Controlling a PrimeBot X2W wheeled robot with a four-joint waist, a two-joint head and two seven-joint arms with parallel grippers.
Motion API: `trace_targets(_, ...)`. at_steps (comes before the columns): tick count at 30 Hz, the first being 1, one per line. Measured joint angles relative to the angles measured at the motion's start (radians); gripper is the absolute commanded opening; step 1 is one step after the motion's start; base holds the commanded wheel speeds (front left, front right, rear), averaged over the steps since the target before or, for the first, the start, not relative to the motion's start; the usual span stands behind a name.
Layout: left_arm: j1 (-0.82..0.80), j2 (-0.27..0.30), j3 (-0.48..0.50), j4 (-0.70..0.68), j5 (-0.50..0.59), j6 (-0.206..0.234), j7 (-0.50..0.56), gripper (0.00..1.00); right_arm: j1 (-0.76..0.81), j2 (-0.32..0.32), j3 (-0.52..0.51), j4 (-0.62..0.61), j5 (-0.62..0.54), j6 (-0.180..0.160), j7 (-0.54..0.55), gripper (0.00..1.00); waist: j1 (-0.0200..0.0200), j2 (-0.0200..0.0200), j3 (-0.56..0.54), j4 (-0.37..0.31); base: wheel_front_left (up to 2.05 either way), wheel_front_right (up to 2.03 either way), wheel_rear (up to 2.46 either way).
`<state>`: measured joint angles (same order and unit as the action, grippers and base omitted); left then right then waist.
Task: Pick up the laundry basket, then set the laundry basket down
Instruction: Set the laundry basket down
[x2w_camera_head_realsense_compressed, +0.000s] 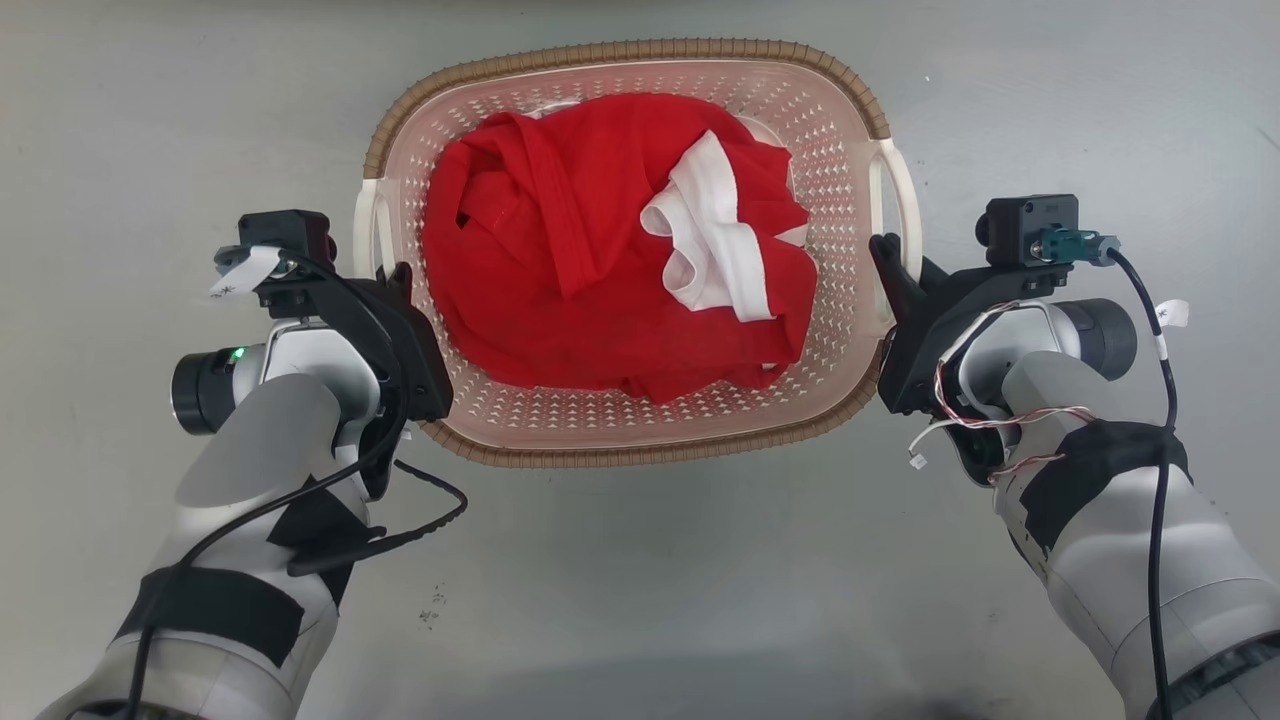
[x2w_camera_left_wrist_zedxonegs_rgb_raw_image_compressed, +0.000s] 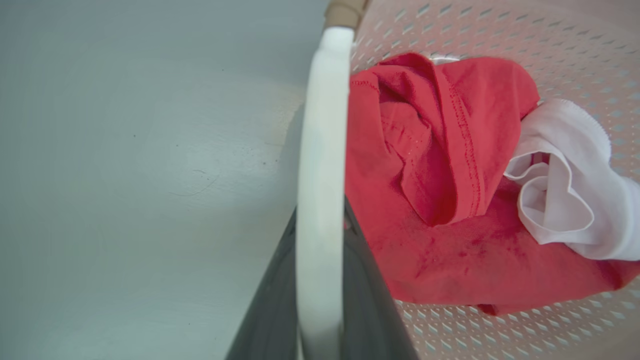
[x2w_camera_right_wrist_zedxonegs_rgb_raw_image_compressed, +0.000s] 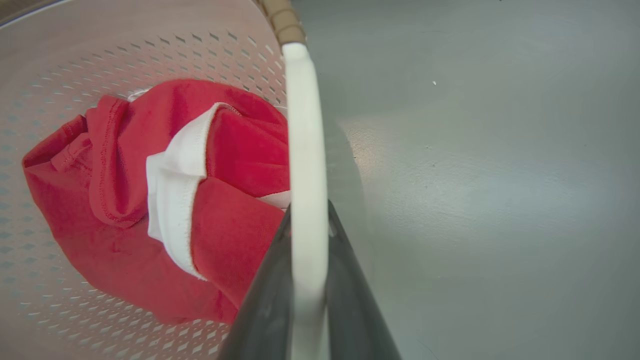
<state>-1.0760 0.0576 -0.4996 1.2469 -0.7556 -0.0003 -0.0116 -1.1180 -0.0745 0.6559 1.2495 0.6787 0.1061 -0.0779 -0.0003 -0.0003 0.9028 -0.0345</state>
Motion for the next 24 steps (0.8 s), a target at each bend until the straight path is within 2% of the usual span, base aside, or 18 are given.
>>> trace_targets(8, -0.002, -0.002, 0.0, 0.002, 0.0, -0.008, -0.001, 0.0, -0.002, -0.004, 0.0, 0.0, 0.0, 0.001, -0.004, 0.01, 0.0001, 0.0, 0.001, 0.004, 0.0, 0.0, 0.0)
trace_targets(9, -0.002, -0.004, 0.002, 0.003, -0.002, -0.008, -0.001, 0.0, -0.002, -0.004, 0.0, 0.0, 0.0, 0.001, -0.004, 0.19, 0.0002, 0.0, 0.0, 0.005, 0.0, 0.0, 0.0)
trace_targets(10, -0.002, -0.006, 0.005, 0.005, -0.008, -0.008, -0.001, 0.2, -0.003, -0.004, 0.0, 0.001, 0.0, 0.001, -0.004, 0.26, 0.0003, 0.0, 0.0, 0.006, 0.0, 0.0, 0.0)
trace_targets(11, -0.002, -0.008, 0.007, 0.008, -0.01, -0.008, -0.001, 0.44, -0.003, -0.004, 0.001, 0.005, 0.0, 0.001, -0.003, 0.42, 0.0004, 0.0002, -0.001, 0.007, 0.0, 0.0, 0.0)
trace_targets(12, -0.002, -0.005, 0.008, 0.009, -0.01, -0.008, -0.004, 0.83, -0.003, -0.007, 0.001, 0.01, 0.0, 0.001, -0.003, 0.46, 0.0005, 0.0003, -0.003, 0.008, 0.0, 0.0, 0.0)
trace_targets(13, -0.002, -0.003, 0.008, 0.011, -0.01, -0.008, -0.004, 1.0, -0.003, -0.008, 0.002, 0.012, 0.0, 0.001, -0.002, 1.0, 0.0005, 0.0003, -0.004, 0.009, 0.0, 0.0, 0.0)
trace_targets(19, -0.002, 0.005, 0.01, 0.023, -0.011, -0.01, -0.004, 1.0, 0.0, -0.012, 0.005, 0.018, 0.009, 0.0, -0.001, 1.0, 0.0005, 0.0004, -0.021, 0.018, 0.0, 0.0, 0.0)
trace_targets(24, -0.002, 0.006, 0.014, 0.028, -0.037, -0.034, -0.003, 1.0, 0.0, -0.003, 0.009, 0.005, 0.017, 0.009, 0.008, 1.0, 0.0005, 0.0003, -0.038, 0.024, 0.0, 0.0, 0.0)
